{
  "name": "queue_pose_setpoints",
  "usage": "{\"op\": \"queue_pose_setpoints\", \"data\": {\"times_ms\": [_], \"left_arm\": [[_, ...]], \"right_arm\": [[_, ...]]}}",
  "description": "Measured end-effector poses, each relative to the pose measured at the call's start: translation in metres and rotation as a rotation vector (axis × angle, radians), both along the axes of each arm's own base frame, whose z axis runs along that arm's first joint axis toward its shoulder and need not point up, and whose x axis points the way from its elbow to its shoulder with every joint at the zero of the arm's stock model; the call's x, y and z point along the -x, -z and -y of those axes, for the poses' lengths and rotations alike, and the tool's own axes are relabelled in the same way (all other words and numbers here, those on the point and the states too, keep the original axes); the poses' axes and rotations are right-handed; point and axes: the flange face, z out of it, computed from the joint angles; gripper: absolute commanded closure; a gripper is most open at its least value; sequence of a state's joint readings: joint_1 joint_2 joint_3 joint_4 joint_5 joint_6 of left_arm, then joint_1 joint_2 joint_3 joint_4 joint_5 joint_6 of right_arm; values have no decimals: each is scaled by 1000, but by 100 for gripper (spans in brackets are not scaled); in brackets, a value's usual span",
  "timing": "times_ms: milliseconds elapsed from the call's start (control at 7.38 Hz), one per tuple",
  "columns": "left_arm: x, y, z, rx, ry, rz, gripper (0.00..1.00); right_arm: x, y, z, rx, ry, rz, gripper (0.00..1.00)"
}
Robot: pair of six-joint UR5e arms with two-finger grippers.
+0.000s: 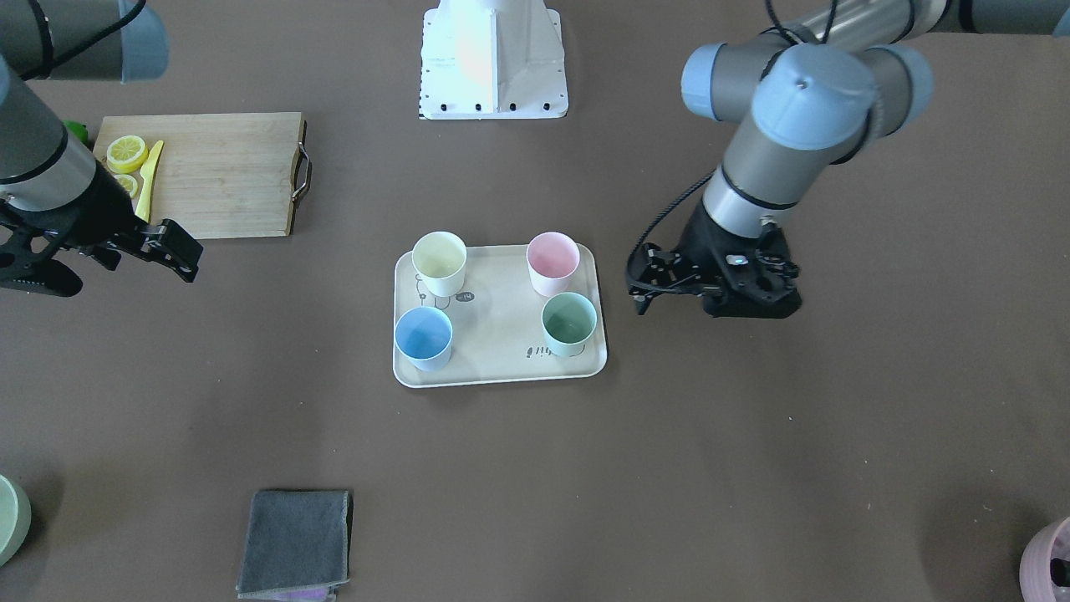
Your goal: Place all cups on tray
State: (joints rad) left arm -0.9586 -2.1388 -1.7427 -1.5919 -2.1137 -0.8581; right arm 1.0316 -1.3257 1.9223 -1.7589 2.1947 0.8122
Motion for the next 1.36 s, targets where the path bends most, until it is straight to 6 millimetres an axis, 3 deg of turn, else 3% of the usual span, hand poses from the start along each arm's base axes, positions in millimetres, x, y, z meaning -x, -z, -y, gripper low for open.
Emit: {"op": "queue_pose_setpoints", "data": {"times_ms": [271,678,1084,1355], "left_arm": [[100,-64,4,-50,-27,65,1],[209,-176,-12,-28,-5,144,1],[271,-257,-45,-39,-63,181,1],[314,-297,-57,21,-40,124,1]], "right_arm": [[-65,-62,-9,-32,72,-26,0],[-170,-139,-21,-96,146,-53,0],[-239,-195,-56,-99,169,-44,0],[-261,-216,-76,-70,144,-19,0]]}}
